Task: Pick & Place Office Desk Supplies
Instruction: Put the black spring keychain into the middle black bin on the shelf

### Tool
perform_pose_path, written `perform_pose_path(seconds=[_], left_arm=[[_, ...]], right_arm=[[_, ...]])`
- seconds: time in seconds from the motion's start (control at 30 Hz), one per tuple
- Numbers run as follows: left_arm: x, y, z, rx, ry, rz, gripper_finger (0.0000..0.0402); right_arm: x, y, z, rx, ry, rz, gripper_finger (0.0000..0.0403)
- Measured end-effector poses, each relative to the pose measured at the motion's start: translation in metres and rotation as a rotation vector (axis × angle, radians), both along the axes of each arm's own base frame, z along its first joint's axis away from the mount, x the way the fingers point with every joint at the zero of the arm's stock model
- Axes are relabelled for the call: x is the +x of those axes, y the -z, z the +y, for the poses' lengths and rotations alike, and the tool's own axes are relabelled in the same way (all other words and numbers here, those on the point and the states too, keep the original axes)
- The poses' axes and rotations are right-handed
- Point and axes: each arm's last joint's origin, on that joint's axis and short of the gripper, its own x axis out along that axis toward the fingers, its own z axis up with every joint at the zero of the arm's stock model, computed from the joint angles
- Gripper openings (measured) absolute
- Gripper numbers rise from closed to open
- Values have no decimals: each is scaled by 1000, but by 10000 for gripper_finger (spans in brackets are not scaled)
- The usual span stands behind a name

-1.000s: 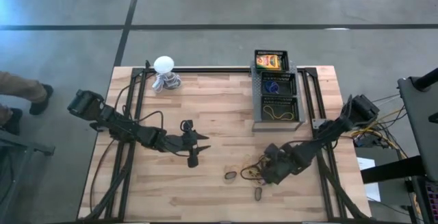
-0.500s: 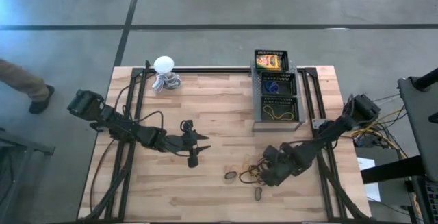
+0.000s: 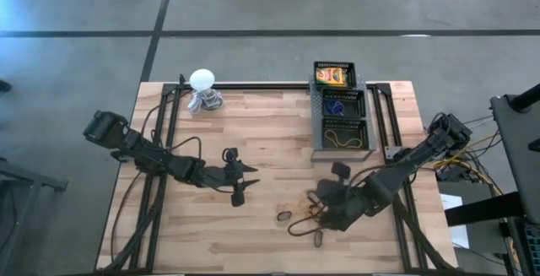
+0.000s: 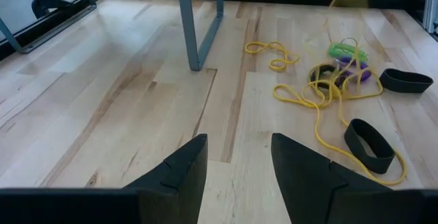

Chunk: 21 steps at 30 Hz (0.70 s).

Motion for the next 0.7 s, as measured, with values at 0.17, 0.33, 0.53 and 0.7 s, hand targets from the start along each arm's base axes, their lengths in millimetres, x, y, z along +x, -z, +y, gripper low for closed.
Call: perform_pose_path(seconds=[0.17, 0.33, 0.53, 0.7], left_arm=[[0, 0, 0, 1, 1, 0, 168], [0, 0, 0, 2, 1, 1, 168], [0, 0, 0, 3, 1, 1, 168], [0, 0, 0, 3, 1, 1, 168]], right_arm=[[11, -32, -8, -281, 33, -183, 13], [19, -41, -20, -458, 91, -228, 13], [24, -71, -80, -491, 206, -146, 13], [12, -81, -165, -387, 379, 35, 13]])
